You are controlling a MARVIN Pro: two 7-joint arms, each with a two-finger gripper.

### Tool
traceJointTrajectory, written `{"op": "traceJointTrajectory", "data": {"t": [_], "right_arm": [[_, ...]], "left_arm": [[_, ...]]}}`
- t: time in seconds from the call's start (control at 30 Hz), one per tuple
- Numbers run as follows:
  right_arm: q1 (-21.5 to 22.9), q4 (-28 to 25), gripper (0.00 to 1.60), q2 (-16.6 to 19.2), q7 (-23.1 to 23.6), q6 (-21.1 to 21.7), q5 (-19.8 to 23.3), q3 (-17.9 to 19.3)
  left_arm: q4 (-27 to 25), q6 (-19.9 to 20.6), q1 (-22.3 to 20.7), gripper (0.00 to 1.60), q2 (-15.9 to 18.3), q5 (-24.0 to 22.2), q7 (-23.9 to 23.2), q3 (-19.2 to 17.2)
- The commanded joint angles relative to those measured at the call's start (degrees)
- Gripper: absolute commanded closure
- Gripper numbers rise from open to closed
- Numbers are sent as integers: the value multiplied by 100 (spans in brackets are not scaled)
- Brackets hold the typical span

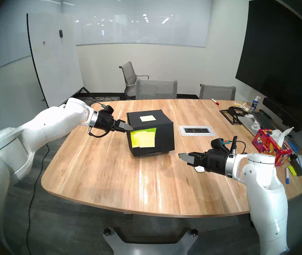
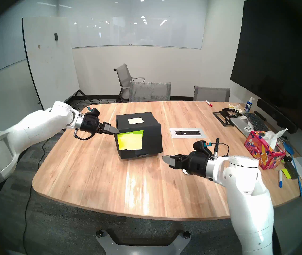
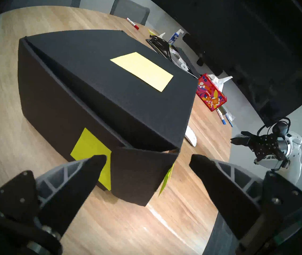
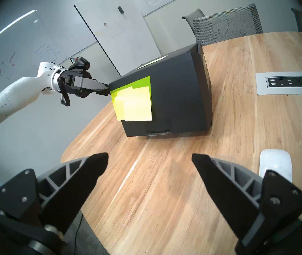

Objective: Open the box and place the mouse inside

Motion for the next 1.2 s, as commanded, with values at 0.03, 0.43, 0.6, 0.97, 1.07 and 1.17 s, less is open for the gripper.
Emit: {"op": "traceJointTrajectory", "data": {"t": [0.03,0.43,0.6,0.97,1.07,1.17], "right_arm": [[44,-116,0,13,1,-15,25,-8],[44,-116,0,13,1,-15,24,-8],[43,-115,0,13,3,-15,24,-8],[40,-106,0,14,12,-15,20,-10],[39,-100,0,13,15,-15,18,-11],[38,-98,0,13,17,-15,17,-11]], "left_arm": [[73,-153,-44,0,-249,-97,33,-119],[377,4,-206,160,-324,31,-479,64],[447,169,-304,160,-295,111,-773,170],[408,722,-573,160,-142,177,-1224,321],[185,946,-617,160,-10,17,-982,267],[-28,1146,-648,160,116,-139,-789,218]]}}
